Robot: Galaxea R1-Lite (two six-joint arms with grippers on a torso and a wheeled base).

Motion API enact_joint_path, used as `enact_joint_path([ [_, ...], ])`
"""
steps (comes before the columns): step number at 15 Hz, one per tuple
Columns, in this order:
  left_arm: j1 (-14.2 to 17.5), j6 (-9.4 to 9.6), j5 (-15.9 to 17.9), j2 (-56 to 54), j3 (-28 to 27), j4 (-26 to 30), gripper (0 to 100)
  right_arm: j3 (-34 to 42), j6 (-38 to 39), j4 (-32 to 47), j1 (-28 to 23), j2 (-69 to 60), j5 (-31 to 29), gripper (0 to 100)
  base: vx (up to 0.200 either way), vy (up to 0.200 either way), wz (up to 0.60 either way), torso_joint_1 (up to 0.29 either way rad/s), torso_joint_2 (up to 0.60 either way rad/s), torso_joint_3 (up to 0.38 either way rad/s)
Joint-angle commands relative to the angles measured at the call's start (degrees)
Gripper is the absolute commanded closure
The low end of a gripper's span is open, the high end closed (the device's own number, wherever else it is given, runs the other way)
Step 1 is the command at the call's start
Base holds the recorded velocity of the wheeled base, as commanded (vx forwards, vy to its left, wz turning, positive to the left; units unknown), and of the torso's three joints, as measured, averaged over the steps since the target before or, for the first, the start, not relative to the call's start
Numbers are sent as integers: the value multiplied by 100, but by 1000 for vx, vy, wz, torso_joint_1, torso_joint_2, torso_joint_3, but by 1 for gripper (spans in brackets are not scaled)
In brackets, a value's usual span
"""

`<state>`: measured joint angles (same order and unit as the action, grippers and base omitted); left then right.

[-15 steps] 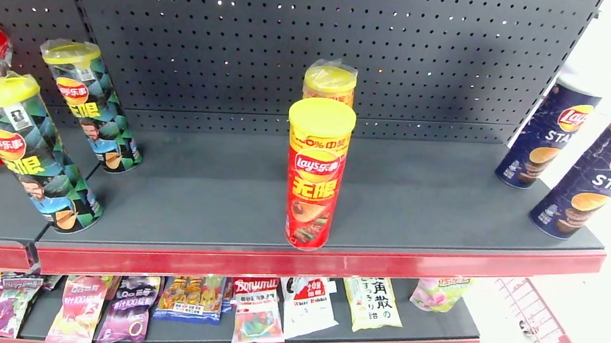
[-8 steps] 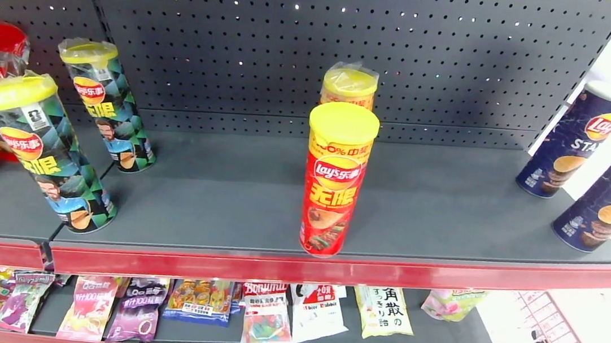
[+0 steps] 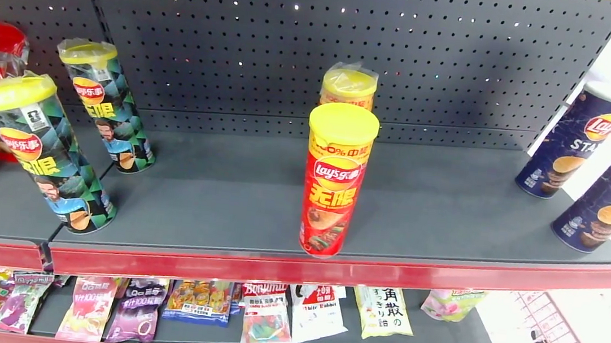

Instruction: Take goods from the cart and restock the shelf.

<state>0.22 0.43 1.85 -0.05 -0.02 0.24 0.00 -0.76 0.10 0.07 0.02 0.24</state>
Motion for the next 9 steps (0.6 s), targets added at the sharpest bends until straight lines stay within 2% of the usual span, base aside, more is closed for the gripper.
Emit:
enact_joint_path([
  [1, 4, 1, -1, 5, 2, 2, 0, 0, -4, -1, 1, 6, 2, 0, 0, 0, 0, 0, 0, 0],
  [9, 4, 1, -1, 5, 2, 2, 0, 0, 14, -1, 1, 6, 11, 0, 0, 0, 0, 0, 0, 0],
])
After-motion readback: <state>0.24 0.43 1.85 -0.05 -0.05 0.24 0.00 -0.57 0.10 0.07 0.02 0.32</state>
